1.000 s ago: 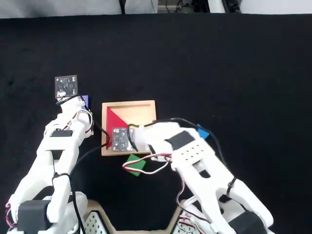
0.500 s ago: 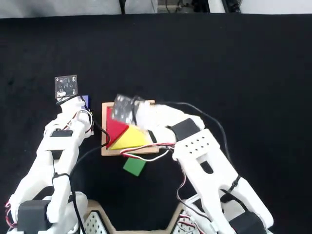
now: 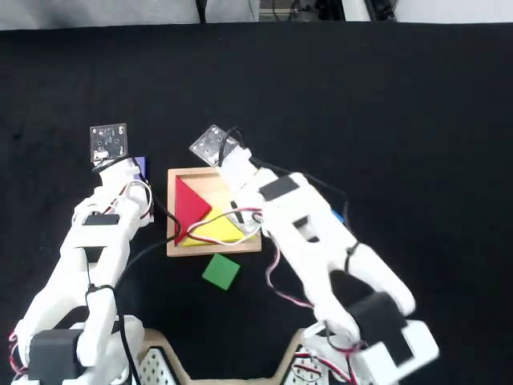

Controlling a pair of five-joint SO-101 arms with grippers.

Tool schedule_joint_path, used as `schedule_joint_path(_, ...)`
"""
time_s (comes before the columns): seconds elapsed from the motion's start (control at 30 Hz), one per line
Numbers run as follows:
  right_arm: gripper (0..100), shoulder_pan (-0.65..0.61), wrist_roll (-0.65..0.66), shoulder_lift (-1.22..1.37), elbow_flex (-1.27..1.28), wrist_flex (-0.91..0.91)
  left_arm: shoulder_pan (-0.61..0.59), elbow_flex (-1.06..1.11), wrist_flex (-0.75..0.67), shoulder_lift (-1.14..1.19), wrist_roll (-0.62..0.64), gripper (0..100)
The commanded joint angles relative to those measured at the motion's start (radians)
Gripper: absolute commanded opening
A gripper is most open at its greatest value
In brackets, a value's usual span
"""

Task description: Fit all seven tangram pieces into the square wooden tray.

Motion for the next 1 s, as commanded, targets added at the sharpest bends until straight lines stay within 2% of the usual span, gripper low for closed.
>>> schedule_joint_path(0.0,1.1,0.006,-0.011,0.030,-0.076,0.014,0.001,-0.048,0.011,-0.029,0.002,3)
schedule_joint_path(0.2,1.1,0.003,-0.011,0.048,-0.061,0.028,0.001,-0.048,0.009,-0.029,0.002,3)
schedule_joint_path(0.5,1.1,-0.081,-0.011,0.048,-0.058,0.031,0.001,-0.048,0.009,-0.029,0.002,3)
schedule_joint_path(0.77,1.1,-0.015,-0.005,0.050,-0.064,0.031,0.001,-0.048,0.009,-0.029,0.002,3)
schedule_joint_path(0.97,1.1,-0.031,-0.003,0.050,-0.048,0.032,0.001,-0.048,0.009,-0.029,0.002,3)
